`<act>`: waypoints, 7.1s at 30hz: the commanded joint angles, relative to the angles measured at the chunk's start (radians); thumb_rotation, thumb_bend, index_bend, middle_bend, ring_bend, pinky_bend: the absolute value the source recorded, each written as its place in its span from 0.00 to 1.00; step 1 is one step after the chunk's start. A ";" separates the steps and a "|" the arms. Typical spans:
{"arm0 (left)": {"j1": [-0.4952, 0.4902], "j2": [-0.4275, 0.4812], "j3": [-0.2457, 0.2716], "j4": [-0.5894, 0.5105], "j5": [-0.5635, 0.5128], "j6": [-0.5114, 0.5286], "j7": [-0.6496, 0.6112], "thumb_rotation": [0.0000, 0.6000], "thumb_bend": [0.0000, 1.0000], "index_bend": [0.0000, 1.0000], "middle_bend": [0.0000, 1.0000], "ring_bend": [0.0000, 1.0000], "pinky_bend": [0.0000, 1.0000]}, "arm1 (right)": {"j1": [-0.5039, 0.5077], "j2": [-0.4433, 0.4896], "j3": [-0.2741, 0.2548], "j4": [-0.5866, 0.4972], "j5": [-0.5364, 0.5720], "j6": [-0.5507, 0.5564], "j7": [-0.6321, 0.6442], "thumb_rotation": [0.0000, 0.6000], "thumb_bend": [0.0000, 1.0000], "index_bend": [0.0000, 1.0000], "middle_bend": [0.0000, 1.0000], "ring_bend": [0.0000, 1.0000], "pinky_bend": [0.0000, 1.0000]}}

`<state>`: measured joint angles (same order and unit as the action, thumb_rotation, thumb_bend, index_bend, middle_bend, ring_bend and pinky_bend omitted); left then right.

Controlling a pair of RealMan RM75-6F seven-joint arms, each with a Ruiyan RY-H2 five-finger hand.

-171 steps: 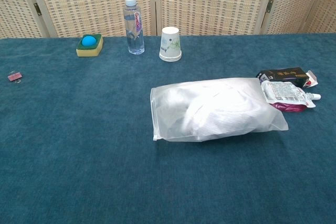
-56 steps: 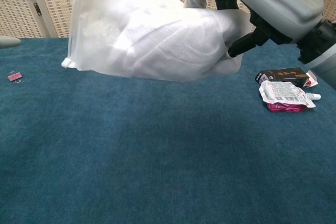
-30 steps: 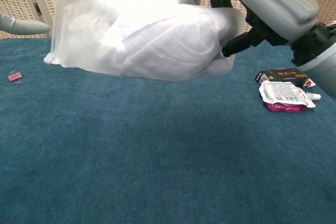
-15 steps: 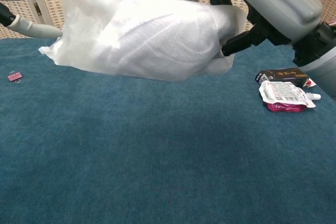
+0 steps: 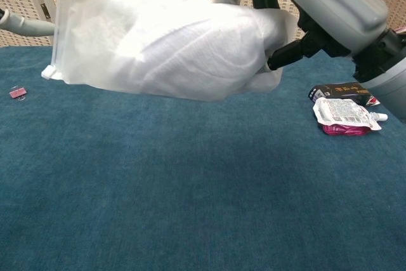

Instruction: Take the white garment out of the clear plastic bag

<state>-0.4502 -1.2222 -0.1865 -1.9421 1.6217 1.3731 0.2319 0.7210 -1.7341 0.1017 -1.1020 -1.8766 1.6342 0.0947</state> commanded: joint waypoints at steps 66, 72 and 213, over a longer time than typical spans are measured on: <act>-0.115 -0.006 0.016 -0.193 -0.067 -0.159 -0.040 1.00 0.48 0.71 1.00 0.89 0.96 | 0.021 -0.055 0.005 0.069 -0.003 0.076 0.066 1.00 0.78 0.72 0.77 0.72 0.71; -0.110 -0.012 0.018 -0.187 -0.069 -0.145 -0.038 1.00 0.50 0.75 1.00 0.89 0.96 | 0.020 -0.053 0.003 0.070 0.001 0.071 0.065 1.00 0.78 0.72 0.77 0.72 0.71; 0.049 -0.015 0.069 0.086 -0.186 -0.068 -0.132 1.00 0.51 0.81 1.00 0.90 0.96 | 0.004 -0.049 -0.098 -0.011 0.121 -0.397 0.073 1.00 0.44 0.58 1.00 1.00 1.00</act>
<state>-0.4022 -1.2363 -0.1180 -1.8579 1.4366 1.3056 0.1007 0.7253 -1.7842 0.0049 -1.1125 -1.7548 1.2361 0.1672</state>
